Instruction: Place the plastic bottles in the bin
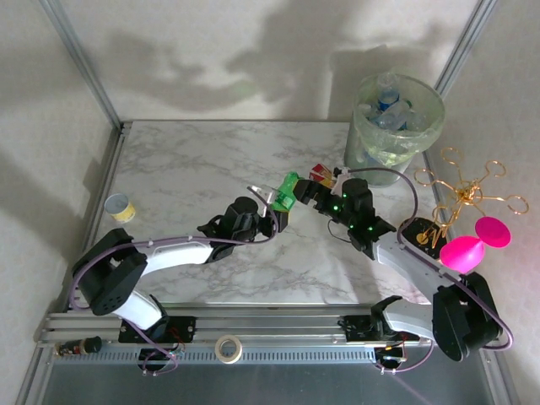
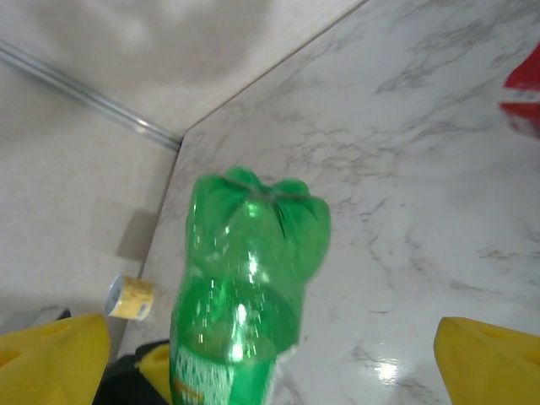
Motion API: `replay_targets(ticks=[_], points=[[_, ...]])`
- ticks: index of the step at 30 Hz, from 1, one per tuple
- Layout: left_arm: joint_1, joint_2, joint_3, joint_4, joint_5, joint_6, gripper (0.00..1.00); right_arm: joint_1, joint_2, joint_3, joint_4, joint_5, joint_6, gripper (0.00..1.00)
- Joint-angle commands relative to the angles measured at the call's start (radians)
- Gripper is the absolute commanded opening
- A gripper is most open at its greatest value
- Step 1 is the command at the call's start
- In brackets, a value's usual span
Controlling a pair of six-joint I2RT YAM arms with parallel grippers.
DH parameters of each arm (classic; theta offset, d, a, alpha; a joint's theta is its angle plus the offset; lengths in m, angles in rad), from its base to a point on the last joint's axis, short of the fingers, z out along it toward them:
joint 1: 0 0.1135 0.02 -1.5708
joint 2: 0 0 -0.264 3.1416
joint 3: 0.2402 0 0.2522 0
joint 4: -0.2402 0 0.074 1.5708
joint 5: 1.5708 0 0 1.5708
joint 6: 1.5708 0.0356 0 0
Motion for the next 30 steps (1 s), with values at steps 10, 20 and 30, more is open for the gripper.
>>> replay_targets(ticks=[10,20,30], points=[[-0.050,-0.085,-0.036,0.085,-0.003,0.016,0.47,0.032,0.072,0.052,0.139,-0.130,0.037,0.73],[-0.080,-0.111,-0.039,0.065,-0.059,0.019,0.67,0.031,0.059,0.042,0.164,-0.142,0.040,0.47],[-0.076,-0.271,-0.110,0.105,-0.222,-0.042,1.00,-0.023,-0.008,0.190,-0.142,0.052,-0.155,0.48]])
